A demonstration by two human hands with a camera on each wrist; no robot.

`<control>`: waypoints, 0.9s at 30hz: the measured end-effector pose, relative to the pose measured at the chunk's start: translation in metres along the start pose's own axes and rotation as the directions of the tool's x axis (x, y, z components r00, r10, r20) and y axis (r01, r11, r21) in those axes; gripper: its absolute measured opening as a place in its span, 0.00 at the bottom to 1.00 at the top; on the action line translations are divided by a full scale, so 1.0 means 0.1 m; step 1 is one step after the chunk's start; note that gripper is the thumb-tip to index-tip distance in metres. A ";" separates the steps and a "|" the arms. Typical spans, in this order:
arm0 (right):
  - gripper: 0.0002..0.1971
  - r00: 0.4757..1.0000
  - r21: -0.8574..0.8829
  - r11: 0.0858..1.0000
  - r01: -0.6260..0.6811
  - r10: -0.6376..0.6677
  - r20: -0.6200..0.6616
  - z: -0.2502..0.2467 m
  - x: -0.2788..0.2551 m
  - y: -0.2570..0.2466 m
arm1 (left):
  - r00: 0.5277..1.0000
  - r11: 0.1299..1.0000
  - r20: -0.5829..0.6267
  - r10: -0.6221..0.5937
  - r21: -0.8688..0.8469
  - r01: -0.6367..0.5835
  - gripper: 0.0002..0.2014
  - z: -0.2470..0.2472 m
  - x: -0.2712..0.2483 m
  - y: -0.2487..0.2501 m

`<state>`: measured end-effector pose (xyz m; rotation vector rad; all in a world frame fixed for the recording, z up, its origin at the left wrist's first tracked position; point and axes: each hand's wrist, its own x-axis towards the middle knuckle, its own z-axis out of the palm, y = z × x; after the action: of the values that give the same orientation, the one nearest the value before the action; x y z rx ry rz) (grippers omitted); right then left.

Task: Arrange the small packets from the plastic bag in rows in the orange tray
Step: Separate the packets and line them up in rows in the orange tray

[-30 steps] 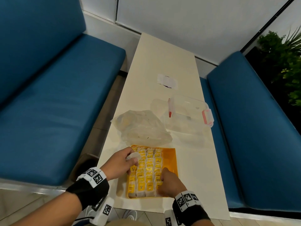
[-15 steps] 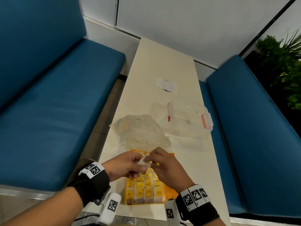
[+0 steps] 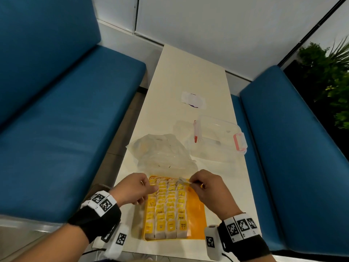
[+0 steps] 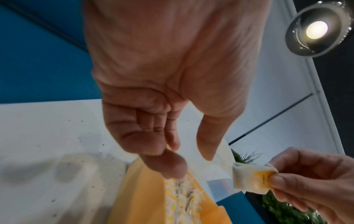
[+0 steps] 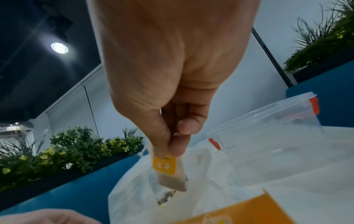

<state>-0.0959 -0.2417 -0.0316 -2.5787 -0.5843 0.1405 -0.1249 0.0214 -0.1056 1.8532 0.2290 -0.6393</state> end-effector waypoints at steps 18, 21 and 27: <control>0.09 0.954 -0.253 0.941 -0.227 0.266 0.134 0.38 -0.06 0.49 | 0.992 0.994 0.083 -0.091 0.068 0.085 0.42 0.14 -0.20 -0.19; 0.08 0.958 -0.281 0.940 -0.192 0.241 0.152 0.42 -0.03 0.46 | 0.991 0.994 0.085 -0.099 0.062 0.094 0.42 0.14 -0.23 -0.20; 0.08 0.962 -0.340 0.930 -0.142 0.210 0.173 0.49 0.04 0.41 | 0.990 0.993 0.096 -0.105 0.062 0.099 0.41 0.14 -0.25 -0.22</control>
<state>-0.0865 -0.2503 -0.0941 -2.9618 -0.4783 0.4105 -0.1603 0.0207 -0.1135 1.8679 0.2436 -0.8135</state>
